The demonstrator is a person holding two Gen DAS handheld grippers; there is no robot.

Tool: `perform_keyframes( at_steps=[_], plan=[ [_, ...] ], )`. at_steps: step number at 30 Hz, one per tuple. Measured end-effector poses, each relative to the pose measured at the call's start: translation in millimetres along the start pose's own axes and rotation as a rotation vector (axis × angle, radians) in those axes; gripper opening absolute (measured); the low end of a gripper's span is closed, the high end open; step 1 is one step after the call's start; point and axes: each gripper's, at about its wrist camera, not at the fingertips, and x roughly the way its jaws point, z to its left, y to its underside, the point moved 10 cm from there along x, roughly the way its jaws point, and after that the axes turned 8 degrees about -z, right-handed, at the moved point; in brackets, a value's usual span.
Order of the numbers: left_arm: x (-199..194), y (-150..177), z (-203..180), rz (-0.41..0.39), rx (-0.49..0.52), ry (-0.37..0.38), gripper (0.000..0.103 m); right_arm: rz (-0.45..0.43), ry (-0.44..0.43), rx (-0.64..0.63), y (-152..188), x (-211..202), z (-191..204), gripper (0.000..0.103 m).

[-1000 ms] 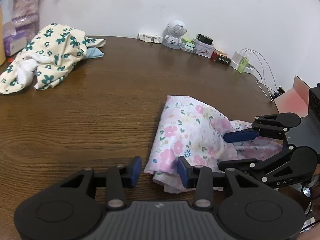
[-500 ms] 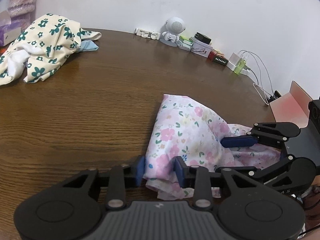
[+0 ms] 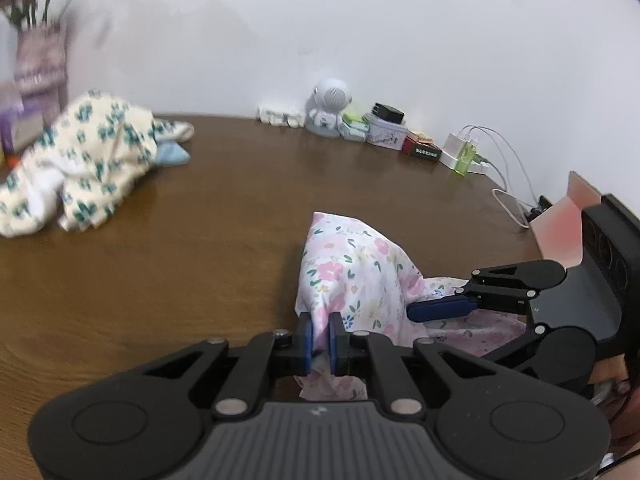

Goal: Fold clothes

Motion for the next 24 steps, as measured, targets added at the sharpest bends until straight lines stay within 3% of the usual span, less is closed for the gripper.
perform_keyframes(
  at_steps=[8,24],
  plan=[
    [-7.9,-8.9,1.4,-0.040,0.083,-0.059,0.006,-0.013,0.021,-0.052,-10.9,-10.3,-2.2,0.056],
    [-16.1,-12.7,-37.1,-0.076,0.237,-0.033,0.006,0.042,0.009,-0.096,-5.9,7.8,-5.7,0.056]
  ],
)
